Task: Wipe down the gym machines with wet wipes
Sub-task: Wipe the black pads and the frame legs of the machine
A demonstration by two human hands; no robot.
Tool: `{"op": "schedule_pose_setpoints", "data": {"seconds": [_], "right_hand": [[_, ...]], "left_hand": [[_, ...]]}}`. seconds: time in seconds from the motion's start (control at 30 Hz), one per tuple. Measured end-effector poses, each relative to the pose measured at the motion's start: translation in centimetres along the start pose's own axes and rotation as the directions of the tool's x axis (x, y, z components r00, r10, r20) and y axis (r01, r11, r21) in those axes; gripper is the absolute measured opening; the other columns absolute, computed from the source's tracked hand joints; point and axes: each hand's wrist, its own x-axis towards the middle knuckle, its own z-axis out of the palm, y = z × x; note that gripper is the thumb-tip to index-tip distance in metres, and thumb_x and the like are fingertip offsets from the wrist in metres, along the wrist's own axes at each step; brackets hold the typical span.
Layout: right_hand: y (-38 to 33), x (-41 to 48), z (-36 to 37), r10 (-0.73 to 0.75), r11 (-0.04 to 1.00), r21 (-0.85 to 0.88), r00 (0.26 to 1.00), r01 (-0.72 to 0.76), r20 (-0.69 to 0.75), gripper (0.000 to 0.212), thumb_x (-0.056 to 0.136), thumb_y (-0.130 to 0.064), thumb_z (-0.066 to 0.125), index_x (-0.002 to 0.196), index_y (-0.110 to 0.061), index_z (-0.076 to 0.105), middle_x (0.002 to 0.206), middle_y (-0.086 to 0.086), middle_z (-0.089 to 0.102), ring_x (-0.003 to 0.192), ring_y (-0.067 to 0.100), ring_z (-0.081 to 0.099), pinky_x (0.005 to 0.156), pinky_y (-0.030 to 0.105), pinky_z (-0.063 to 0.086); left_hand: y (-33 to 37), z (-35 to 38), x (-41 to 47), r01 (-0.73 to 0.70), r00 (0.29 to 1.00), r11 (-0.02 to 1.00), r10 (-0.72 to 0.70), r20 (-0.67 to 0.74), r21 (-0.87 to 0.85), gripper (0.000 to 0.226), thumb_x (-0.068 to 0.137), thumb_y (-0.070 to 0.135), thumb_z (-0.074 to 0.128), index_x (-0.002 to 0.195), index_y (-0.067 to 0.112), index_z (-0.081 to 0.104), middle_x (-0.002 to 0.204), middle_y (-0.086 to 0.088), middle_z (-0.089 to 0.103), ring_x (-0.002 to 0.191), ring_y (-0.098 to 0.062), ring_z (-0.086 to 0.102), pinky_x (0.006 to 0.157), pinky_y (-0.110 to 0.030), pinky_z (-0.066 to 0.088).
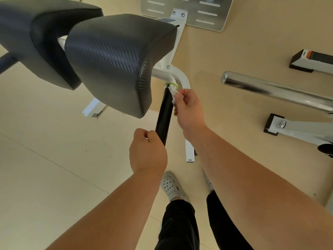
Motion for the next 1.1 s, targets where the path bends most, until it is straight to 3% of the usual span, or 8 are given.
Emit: {"op": "schedule_pose_setpoints", "data": {"seconds": [0.2, 0.4, 0.53, 0.67, 0.83, 0.97, 1.1], "right_hand": [[0.4, -3.1, -1.1, 0.055, 0.994, -0.105, 0.991, -0.042, 0.121, 0.016, 0.105, -0.024, 0.053, 0.091, -0.02, 0.058, 0.07, -0.003, 0.055, 0.062, 0.012, 0.05, 0.064, 0.031, 0.047], [3.1, -11.5, -3.0, 0.113, 0.99, -0.125, 0.918, -0.07, 0.38, 0.017, 0.106, -0.017, 0.053, 0.091, -0.021, 0.058, 0.066, -0.012, 0.054, 0.064, 0.011, 0.049, 0.067, 0.029, 0.046], [3.0, -10.7, -1.8, 0.099, 0.995, 0.002, 0.963, -0.103, 0.25, 0.016, 0.106, -0.016, 0.051, 0.092, -0.019, 0.058, 0.075, -0.005, 0.058, 0.069, 0.014, 0.05, 0.069, 0.033, 0.046], [1.4, -6.1, -0.2, 0.064, 0.993, 0.088, 0.993, -0.073, 0.099, 0.017, 0.105, -0.017, 0.052, 0.09, -0.022, 0.059, 0.071, -0.009, 0.058, 0.065, 0.012, 0.048, 0.064, 0.032, 0.046], [-0.7, -0.5, 0.0, 0.004, 1.0, 0.021, 1.0, -0.004, -0.028, 0.014, 0.102, -0.02, 0.055, 0.09, -0.024, 0.061, 0.075, -0.005, 0.063, 0.062, 0.011, 0.05, 0.066, 0.031, 0.045], [-0.6, -1.5, -0.8, -0.042, 0.993, -0.108, 0.998, 0.046, 0.039, 0.01, 0.101, -0.025, 0.061, 0.092, -0.026, 0.064, 0.071, -0.005, 0.06, 0.059, 0.009, 0.048, 0.06, 0.025, 0.043], [0.7, -6.6, -2.4, -0.075, 0.976, -0.178, 0.964, 0.123, 0.255, 0.009, 0.101, -0.023, 0.065, 0.092, -0.025, 0.066, 0.067, 0.002, 0.054, 0.058, 0.01, 0.043, 0.053, 0.021, 0.038]], "left_hand": [[0.3, -0.4, 0.0, 0.013, 1.0, 1.0, -0.013, 0.011, -0.014, 0.024, 0.101, 0.025, 0.033, 0.088, 0.014, 0.05, 0.077, -0.006, 0.055, 0.068, -0.023, 0.05, 0.071, -0.049, 0.055], [0.5, -0.4, -0.5, 0.107, 0.994, 0.962, -0.098, 0.048, -0.253, 0.063, 0.072, 0.079, 0.016, 0.087, 0.03, 0.053, 0.094, -0.007, 0.067, 0.095, -0.034, 0.065, 0.091, -0.061, 0.054], [0.9, -0.5, -0.9, 0.139, 0.99, 0.931, -0.132, 0.044, -0.338, 0.064, 0.069, 0.082, 0.019, 0.083, 0.031, 0.054, 0.086, -0.007, 0.061, 0.096, -0.039, 0.063, 0.086, -0.059, 0.052], [0.9, -0.7, -1.1, 0.138, 0.99, 0.93, -0.135, 0.032, -0.34, 0.065, 0.068, 0.083, 0.018, 0.083, 0.031, 0.054, 0.087, -0.004, 0.06, 0.098, -0.036, 0.062, 0.094, -0.063, 0.051], [0.7, -0.5, -1.1, 0.115, 0.993, 0.939, -0.108, 0.04, -0.323, 0.062, 0.073, 0.081, 0.018, 0.085, 0.03, 0.052, 0.093, -0.002, 0.062, 0.099, -0.029, 0.061, 0.097, -0.059, 0.051], [0.5, -0.6, -1.2, 0.105, 0.994, 0.932, -0.094, 0.048, -0.348, 0.063, 0.074, 0.082, 0.018, 0.087, 0.031, 0.053, 0.091, -0.001, 0.06, 0.1, -0.03, 0.061, 0.097, -0.06, 0.051], [0.5, -0.8, -1.1, 0.075, 0.997, 0.912, -0.068, 0.031, -0.403, 0.068, 0.069, 0.087, 0.02, 0.084, 0.03, 0.055, 0.078, -0.001, 0.052, 0.089, -0.036, 0.059, 0.094, -0.064, 0.048]]}}
